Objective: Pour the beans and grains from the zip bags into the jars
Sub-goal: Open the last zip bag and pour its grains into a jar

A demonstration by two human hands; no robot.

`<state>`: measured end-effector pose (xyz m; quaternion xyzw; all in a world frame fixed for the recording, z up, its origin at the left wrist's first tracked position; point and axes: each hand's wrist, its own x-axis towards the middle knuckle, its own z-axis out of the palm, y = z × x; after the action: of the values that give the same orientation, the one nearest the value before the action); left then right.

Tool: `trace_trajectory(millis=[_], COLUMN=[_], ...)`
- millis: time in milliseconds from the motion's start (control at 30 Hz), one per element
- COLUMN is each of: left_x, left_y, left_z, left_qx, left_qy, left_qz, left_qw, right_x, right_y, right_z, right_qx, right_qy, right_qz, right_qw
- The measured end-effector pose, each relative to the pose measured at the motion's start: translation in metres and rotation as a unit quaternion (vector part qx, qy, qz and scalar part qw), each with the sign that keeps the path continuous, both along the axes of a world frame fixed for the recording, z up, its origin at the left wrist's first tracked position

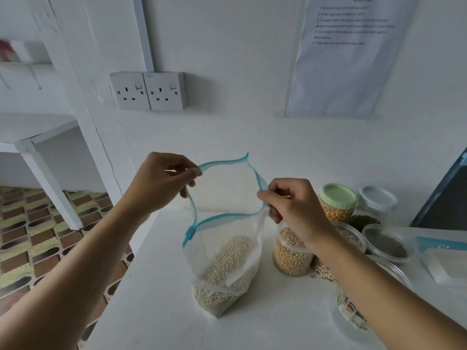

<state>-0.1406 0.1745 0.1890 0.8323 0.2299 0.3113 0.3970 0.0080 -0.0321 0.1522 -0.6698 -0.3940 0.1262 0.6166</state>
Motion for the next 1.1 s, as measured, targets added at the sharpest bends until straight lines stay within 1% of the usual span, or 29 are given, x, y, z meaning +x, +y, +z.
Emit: trace_trajectory(millis=[67,133,200,267,367,467,600,733,800,867,900,933,1000,1067,1100], left_x=[-0.005,-0.007,-0.008,-0.009,-0.013,-0.017,-0.015,-0.007,-0.002,0.001,0.002,0.002,-0.001,-0.009,-0.015], left_y=[0.009,0.009,0.002,-0.004,-0.008,-0.007,-0.007,-0.010,-0.011,-0.012,-0.013,-0.013,-0.009,-0.005,-0.005], left_z=[0.002,0.004,0.006,0.003,-0.004,-0.008,-0.009,-0.010,-0.011,-0.010,-0.011,-0.012,-0.019,-0.030,-0.037], left_qx=[0.022,0.010,-0.007,-0.021,-0.040,-0.039,-0.045,-0.048,-0.066,-0.088,-0.099,-0.112,-0.162,-0.237,-0.257], left_qy=[-0.005,-0.018,-0.028,-0.031,-0.037,-0.036,-0.048,-0.063,-0.064,-0.071,-0.074,-0.075,-0.080,-0.089,-0.086], left_qz=[0.011,-0.018,-0.073,-0.128,-0.208,-0.254,-0.254,-0.191,-0.166,-0.162,-0.160,-0.157,-0.143,-0.131,-0.123], left_qw=[1.000,1.000,0.997,0.991,0.977,0.966,0.965,0.978,0.982,0.980,0.979,0.978,0.973,0.958,0.955], right_x=[0.003,0.005,0.006,0.006,0.002,-0.004,-0.007,-0.018,-0.027,-0.039,-0.046,-0.053,-0.068,-0.077,-0.080], right_y=[-0.005,-0.008,-0.012,-0.015,-0.018,-0.021,-0.021,-0.014,-0.010,-0.001,0.005,0.011,0.024,0.037,0.043], right_z=[-0.003,-0.003,0.000,0.004,0.009,0.012,0.014,0.022,0.027,0.034,0.038,0.041,0.044,0.044,0.044], right_qx=[0.008,0.016,0.011,-0.017,-0.073,-0.106,-0.134,-0.156,-0.166,-0.185,-0.206,-0.223,-0.227,-0.201,-0.193], right_qy=[-0.068,-0.131,-0.208,-0.283,-0.338,-0.387,-0.468,-0.561,-0.579,-0.575,-0.556,-0.521,-0.457,-0.457,-0.460], right_qz=[-0.031,-0.040,-0.009,0.038,0.081,0.084,0.063,0.031,0.055,0.103,0.137,0.174,0.232,0.258,0.266], right_qw=[0.997,0.990,0.978,0.958,0.935,0.912,0.871,0.812,0.796,0.790,0.794,0.805,0.828,0.827,0.825])
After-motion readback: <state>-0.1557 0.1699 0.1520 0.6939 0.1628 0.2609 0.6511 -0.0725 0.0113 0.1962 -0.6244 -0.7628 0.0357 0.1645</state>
